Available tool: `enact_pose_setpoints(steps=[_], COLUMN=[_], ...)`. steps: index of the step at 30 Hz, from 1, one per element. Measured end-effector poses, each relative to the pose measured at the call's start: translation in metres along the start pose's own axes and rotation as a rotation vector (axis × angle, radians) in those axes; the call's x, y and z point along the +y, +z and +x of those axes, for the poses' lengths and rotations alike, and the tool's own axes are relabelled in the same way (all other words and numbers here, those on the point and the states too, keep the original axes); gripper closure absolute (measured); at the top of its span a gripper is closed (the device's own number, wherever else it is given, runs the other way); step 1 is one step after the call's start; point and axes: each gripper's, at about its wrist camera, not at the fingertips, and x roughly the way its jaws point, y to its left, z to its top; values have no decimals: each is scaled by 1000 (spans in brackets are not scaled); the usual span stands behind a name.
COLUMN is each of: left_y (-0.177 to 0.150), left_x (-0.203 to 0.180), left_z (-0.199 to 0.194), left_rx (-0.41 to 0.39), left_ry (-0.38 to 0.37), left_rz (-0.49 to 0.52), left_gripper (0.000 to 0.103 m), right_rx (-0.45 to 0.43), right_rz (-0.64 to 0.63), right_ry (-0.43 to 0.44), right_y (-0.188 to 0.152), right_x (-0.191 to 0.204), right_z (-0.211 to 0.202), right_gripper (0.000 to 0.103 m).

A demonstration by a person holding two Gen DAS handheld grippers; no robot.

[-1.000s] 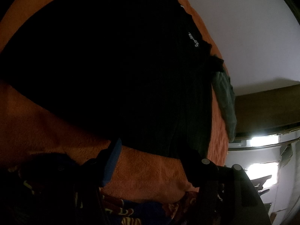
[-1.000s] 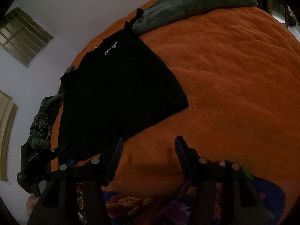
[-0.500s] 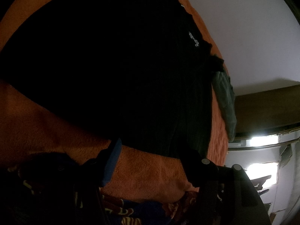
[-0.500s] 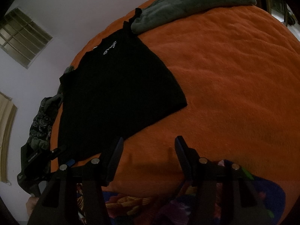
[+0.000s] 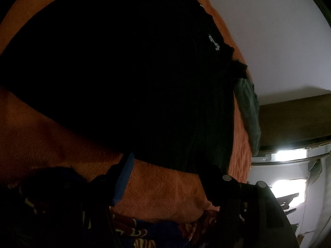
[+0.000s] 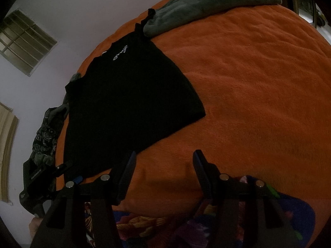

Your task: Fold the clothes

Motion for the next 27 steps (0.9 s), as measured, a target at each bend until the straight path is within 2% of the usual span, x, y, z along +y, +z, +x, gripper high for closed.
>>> enact_pose_setpoints(steps=[27], left_y=[-2], left_x=[0], left_z=[-1], left_rx=[8], left_ry=[-7], left_rz=[-7], left_gripper=[40], right_rx=[1], right_rz=[21], right_ry=[1], right_y=[-1], right_x=[-2], right_z=[-1], right_gripper=[47])
